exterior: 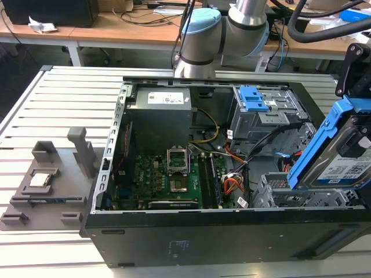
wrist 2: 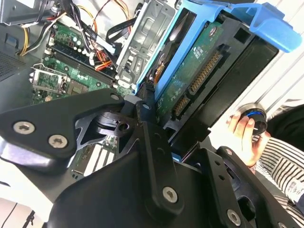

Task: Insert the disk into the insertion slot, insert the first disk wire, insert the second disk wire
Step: 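Insert the disk into the insertion slot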

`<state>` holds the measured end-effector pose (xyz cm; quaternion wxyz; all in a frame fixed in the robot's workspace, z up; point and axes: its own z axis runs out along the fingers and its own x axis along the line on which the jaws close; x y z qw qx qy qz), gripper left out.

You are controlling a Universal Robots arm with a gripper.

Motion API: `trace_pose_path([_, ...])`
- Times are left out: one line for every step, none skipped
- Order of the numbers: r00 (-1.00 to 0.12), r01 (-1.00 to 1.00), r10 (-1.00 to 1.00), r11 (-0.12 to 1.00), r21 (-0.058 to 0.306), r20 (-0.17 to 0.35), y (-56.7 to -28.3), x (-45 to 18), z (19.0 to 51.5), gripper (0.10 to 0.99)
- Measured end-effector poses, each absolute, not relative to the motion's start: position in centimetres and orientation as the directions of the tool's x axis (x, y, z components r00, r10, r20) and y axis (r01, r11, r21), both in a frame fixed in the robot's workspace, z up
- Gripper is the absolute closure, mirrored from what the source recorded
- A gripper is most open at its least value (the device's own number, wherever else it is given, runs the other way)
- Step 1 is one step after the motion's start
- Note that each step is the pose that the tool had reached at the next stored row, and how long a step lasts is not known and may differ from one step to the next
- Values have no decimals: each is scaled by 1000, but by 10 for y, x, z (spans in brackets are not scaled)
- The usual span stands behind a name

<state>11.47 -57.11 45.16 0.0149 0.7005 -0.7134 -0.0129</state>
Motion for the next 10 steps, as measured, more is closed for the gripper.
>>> trace_pose_path([-18,-999,-1000,18,39,3,-571,114,451,725])
trace_pose_path([-18,-999,-1000,18,39,3,-570,112,450,725])
trace_pose_path([-18,-999,-1000,18,39,3,-568,111,449,725])
trace_pose_path([-18,-999,-1000,18,39,3,-568,110,448,725])
trace_pose_path([-18,-999,-1000,18,39,3,-566,109,447,725])
trace_pose_path([-18,-999,-1000,18,39,3,-564,108,446,725])
trace_pose_path([-18,-999,-1000,18,39,3,-563,108,444,725])
trace_pose_path([-18,-999,-1000,18,39,3,-562,108,441,725])
trace_pose_path([-18,-999,-1000,18,39,3,-561,107,438,725])
trace_pose_path([-18,-999,-1000,18,39,3,-560,106,437,725])
